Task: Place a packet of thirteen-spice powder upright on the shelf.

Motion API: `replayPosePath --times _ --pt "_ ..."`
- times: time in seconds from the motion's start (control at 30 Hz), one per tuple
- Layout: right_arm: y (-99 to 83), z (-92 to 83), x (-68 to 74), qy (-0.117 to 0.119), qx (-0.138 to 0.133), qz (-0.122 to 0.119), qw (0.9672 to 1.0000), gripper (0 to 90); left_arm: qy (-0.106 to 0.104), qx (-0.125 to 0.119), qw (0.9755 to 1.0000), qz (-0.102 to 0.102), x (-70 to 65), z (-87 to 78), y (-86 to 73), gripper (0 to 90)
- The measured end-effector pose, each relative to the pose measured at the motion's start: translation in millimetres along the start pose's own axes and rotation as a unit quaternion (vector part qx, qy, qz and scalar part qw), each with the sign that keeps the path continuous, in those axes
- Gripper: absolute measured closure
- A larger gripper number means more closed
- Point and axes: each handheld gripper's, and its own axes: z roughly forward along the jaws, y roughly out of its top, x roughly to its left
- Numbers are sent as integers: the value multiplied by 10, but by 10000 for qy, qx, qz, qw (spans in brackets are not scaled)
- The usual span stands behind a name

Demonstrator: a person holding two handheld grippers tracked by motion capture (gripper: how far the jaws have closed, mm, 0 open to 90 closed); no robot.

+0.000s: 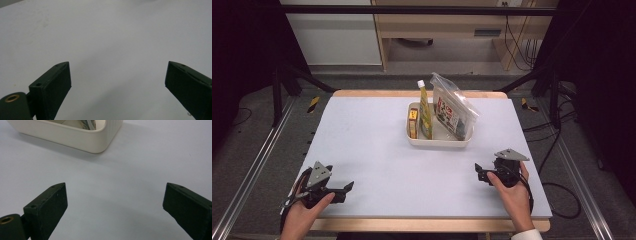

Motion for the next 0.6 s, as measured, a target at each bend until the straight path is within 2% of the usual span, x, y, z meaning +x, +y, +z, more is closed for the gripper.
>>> replayPosePath --times 0.17,0.33,0.53,0.6 --pt "-51 2 1 32 4 -55 10000 61 2 -11 10000 -10 -2 1 2 63" --pt "-90 -1 7 11 143 -64 9999 66 11 -19 10000 -13 -3 -4 4 63" --pt "-103 -23 14 -114 190 16 9998 81 13 -18 10000 -10 -8 -10 8 63" --pt "-111 -17 11 -165 188 -71 9997 86 14 -38 10000 -11 -8 -16 14 63"
